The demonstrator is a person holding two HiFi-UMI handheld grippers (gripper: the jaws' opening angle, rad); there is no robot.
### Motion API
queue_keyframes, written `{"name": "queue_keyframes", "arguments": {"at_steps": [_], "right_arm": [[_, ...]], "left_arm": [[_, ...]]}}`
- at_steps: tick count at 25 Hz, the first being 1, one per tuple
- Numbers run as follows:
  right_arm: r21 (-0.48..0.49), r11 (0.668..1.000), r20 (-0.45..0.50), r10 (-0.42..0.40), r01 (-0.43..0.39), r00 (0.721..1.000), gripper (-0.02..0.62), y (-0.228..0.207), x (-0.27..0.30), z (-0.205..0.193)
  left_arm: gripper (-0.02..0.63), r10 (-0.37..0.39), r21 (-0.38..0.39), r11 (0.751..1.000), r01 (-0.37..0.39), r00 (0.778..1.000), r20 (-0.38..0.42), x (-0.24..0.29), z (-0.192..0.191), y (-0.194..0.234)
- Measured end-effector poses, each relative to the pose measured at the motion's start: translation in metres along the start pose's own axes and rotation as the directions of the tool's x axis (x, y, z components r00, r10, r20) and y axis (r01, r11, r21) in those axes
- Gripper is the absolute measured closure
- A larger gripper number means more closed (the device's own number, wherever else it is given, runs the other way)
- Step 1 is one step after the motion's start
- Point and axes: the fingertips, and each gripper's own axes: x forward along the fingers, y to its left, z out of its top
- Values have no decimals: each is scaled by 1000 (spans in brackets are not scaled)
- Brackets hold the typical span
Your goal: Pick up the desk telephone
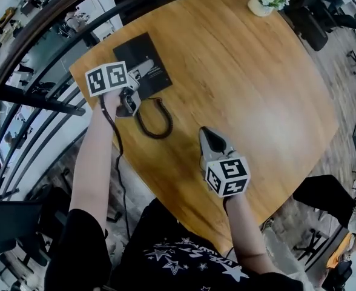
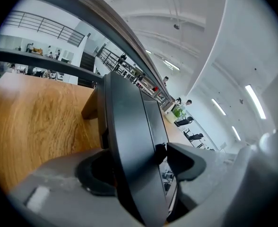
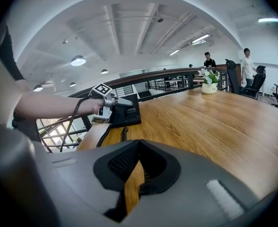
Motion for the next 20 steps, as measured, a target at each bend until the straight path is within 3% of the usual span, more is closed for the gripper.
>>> {"name": "queue_keyframes", "arguments": {"at_steps": [9,16,20], "right_arm": [[-1,1000,3,15,-15,1000,594,7,2,0],[16,1000,4,-5,5,1000,594,0,-3,-1],[25,1000,9,-4,4,1000,592,3,-5,0]], "left_arm": [[298,-21,-5,1000,21,1000,3,-3,-2,-1],[391,-79,-111,990,85,995,54,-15,-2,-7],[396,-66,-128,989,74,996,66,-14,-1,-9]]}}
